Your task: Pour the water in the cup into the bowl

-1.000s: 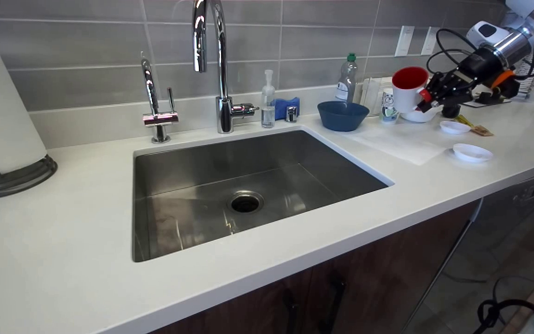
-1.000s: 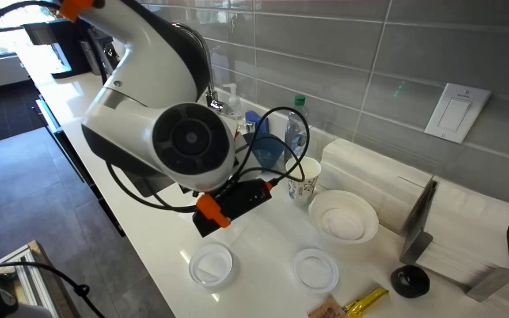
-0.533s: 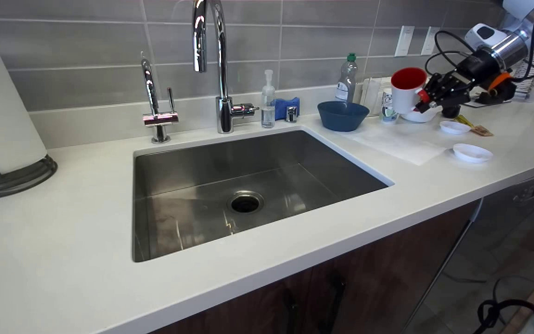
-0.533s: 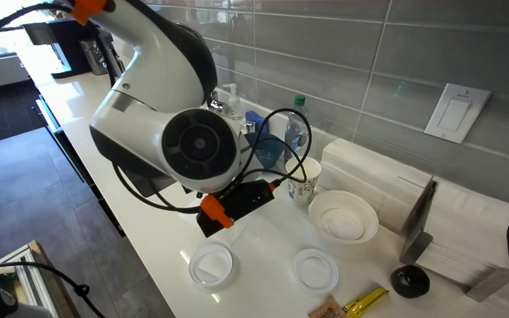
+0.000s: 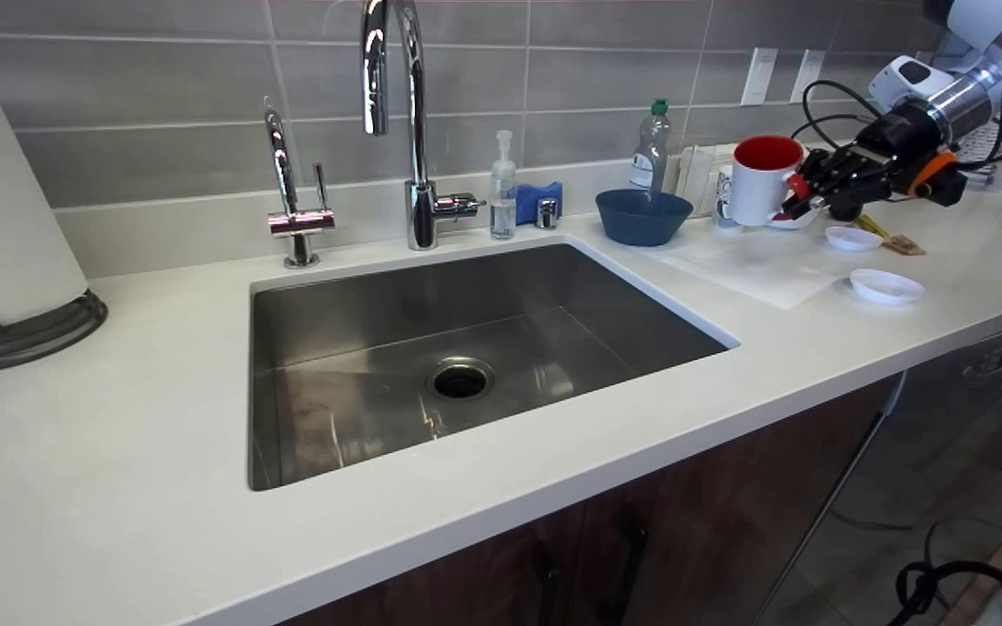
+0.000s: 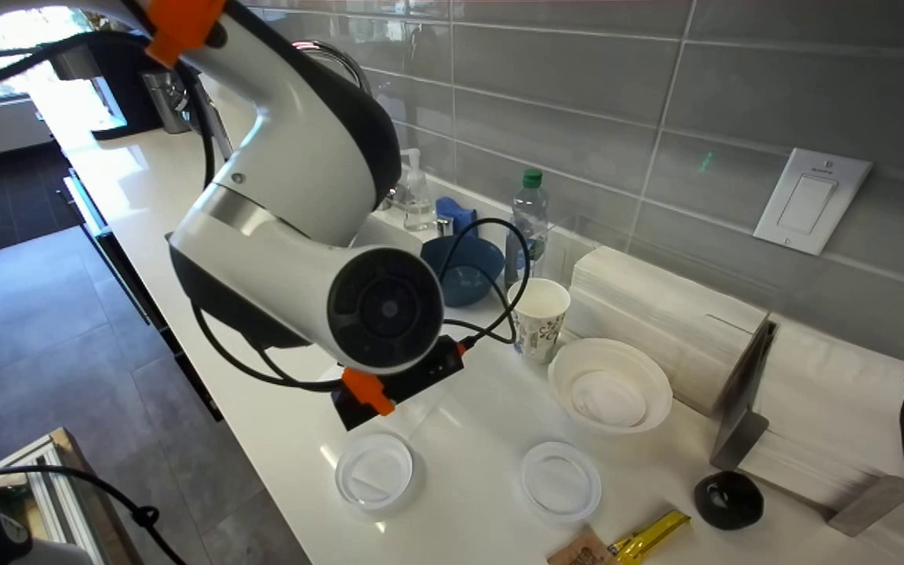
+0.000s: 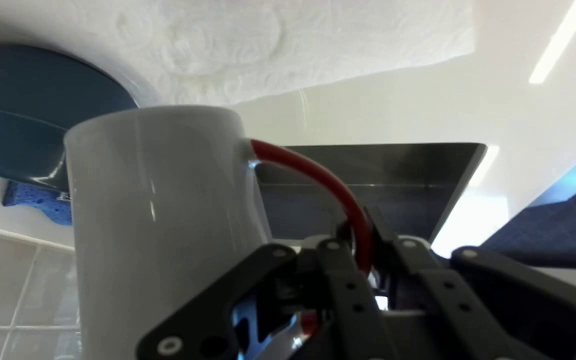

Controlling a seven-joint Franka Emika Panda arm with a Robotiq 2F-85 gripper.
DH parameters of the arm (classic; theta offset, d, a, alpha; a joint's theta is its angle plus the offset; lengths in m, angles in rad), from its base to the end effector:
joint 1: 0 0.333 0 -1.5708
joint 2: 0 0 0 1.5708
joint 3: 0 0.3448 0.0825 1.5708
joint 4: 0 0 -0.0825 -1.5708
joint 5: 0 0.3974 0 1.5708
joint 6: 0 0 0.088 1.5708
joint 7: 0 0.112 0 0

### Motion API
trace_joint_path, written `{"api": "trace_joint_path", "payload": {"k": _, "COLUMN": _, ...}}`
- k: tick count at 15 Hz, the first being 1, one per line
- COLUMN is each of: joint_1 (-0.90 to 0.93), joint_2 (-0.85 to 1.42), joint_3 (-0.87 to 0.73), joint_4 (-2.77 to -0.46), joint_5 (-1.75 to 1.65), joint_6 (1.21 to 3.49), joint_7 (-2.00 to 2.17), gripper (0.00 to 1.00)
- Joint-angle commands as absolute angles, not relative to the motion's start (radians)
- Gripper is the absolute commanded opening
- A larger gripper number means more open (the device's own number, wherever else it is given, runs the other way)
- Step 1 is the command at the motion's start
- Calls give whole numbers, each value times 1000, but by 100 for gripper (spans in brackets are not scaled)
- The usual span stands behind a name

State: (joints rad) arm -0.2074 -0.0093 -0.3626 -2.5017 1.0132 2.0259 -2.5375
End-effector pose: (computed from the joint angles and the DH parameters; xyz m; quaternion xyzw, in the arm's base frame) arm 0.3961 -0.1913 0.2898 -0.7273 -0.5371 -0.3725 0.2093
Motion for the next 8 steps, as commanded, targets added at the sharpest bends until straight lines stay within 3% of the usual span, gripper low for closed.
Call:
{"api": "trace_joint_path", "payload": {"k": 1, "joint_1": -274, "joint_2": 46, "joint_3": -363, "joint_4": -2440, "joint_5": 995, "joint_6": 1837, "joint_7": -2561, "gripper": 3}}
{"api": "trace_joint_path", "payload": {"k": 8, "joint_1": -334, "joint_2": 195, "joint_3": -350, "joint_4": -2339, "joint_5": 987, "joint_6": 1662, "joint_7": -2578, "gripper": 3}}
